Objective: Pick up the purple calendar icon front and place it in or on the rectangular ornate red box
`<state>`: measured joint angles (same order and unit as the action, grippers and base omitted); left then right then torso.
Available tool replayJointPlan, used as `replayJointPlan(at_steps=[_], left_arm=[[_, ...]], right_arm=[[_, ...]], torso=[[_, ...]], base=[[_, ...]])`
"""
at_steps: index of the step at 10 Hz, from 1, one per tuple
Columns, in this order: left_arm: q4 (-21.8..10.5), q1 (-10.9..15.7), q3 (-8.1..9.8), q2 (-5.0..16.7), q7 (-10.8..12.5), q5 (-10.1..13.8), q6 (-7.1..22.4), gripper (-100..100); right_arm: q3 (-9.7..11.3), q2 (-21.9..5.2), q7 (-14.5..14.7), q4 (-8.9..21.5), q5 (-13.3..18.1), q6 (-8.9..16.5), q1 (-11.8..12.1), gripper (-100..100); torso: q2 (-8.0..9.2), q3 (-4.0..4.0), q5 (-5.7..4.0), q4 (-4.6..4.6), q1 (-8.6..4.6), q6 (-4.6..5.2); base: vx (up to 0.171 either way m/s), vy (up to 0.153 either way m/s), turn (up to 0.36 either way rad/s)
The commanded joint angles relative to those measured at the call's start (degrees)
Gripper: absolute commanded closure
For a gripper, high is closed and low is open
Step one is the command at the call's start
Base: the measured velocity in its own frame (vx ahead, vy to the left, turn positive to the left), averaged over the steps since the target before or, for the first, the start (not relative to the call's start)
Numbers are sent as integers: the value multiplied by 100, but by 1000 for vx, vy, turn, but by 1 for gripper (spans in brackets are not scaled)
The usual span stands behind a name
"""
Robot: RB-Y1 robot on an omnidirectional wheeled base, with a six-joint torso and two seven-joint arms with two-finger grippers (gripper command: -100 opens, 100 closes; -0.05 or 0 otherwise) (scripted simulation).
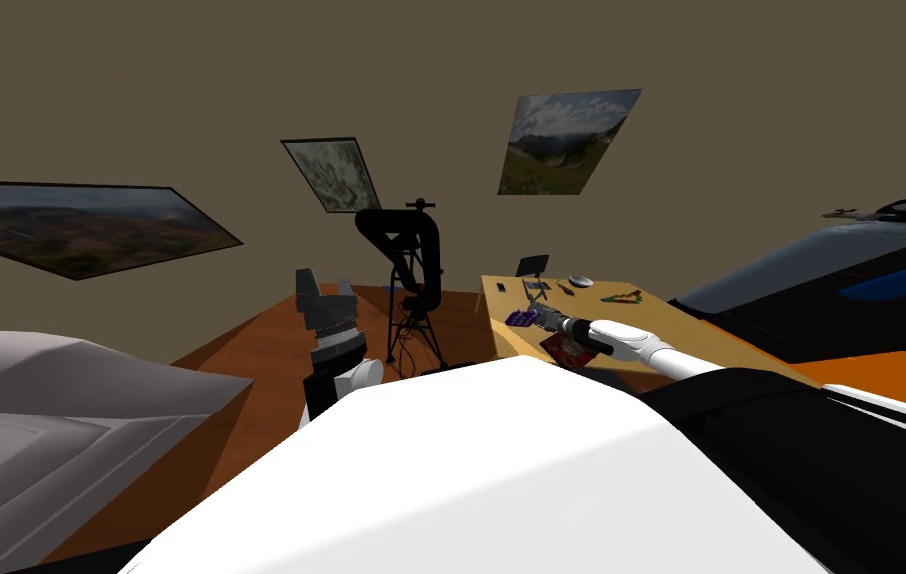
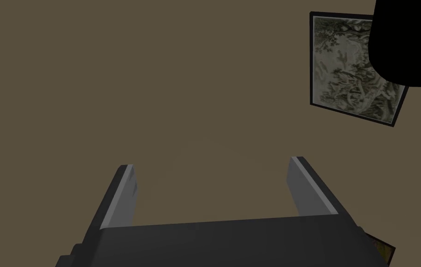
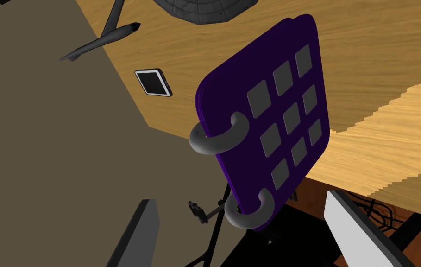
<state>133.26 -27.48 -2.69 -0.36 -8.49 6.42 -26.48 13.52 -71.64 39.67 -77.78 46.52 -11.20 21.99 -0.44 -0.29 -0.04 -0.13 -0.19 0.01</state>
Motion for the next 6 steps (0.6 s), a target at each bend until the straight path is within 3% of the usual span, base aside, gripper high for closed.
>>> replayJointPlan(at_steps=[1, 6], left_arm=[[0, 0, 0, 0, 0, 0, 0, 0], [-1, 1, 0, -1, 0, 0, 1, 0]], right_arm=[[47, -132, 60, 62, 85, -66, 123, -100], [47, -132, 60, 62, 85, -66, 123, -100]], torso=[[0, 0, 0, 0, 0, 0], [59, 37, 3, 16, 15, 4]], base=[[1, -28, 81], [0, 1, -3]])
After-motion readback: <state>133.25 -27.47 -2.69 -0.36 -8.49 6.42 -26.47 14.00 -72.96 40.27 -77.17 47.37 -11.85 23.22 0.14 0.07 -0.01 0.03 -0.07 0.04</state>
